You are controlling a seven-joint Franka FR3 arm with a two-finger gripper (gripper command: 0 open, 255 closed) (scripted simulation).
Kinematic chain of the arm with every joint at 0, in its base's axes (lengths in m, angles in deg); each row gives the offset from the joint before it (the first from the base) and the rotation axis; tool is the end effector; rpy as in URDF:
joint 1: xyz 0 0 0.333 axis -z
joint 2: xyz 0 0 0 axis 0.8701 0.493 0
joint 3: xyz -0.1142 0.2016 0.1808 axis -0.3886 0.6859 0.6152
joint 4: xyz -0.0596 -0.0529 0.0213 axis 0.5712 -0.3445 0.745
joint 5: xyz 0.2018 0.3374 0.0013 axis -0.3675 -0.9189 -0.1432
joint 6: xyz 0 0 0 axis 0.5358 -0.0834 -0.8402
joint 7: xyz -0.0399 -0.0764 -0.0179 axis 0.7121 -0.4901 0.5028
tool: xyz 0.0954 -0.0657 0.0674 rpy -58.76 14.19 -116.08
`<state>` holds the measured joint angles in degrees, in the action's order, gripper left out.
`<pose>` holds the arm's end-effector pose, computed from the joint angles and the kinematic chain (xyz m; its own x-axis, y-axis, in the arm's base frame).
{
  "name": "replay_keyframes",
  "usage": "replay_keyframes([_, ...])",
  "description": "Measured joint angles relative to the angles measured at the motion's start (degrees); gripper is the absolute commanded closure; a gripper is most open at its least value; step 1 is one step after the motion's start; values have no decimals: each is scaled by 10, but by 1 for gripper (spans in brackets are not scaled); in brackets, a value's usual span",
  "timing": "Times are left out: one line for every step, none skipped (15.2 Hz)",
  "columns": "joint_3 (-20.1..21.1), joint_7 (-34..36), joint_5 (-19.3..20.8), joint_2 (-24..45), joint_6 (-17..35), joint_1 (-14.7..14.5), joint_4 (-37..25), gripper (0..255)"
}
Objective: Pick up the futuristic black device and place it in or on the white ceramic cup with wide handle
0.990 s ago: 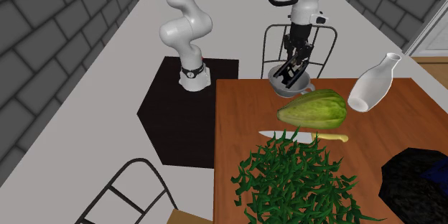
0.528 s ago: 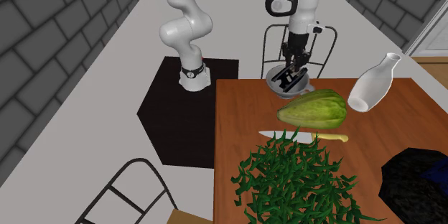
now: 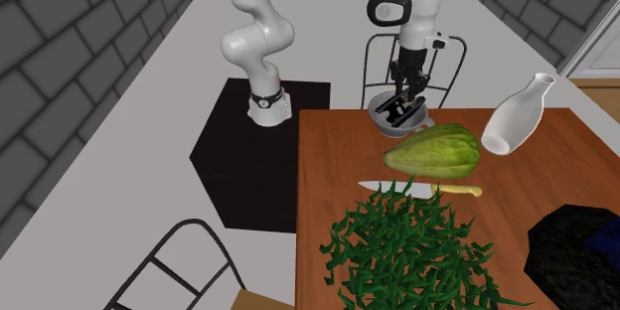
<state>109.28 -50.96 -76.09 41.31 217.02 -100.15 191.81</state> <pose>0.1033 0.4795 0.3353 -0.5591 0.8291 0.0072 0.8237 0.5544 0.1193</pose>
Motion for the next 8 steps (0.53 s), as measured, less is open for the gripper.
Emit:
replay_keyframes([0, 0, 0, 0, -1, 0, 0, 0])
replay_keyframes([0, 0, 1, 2, -1, 1, 0, 0])
replay_keyframes([-1, 0, 2, 3, -1, 2, 1, 0])
replay_keyframes([-1, 1, 2, 3, -2, 2, 1, 0])
replay_keyframes([-1, 1, 3, 4, -2, 2, 1, 0])
replay_keyframes([-1, 1, 3, 4, -2, 2, 1, 0])
replay_keyframes([-1, 0, 2, 2, -2, 2, 2, 0])
replay_keyframes([-3, -3, -3, -4, -11, 1, -2, 0])
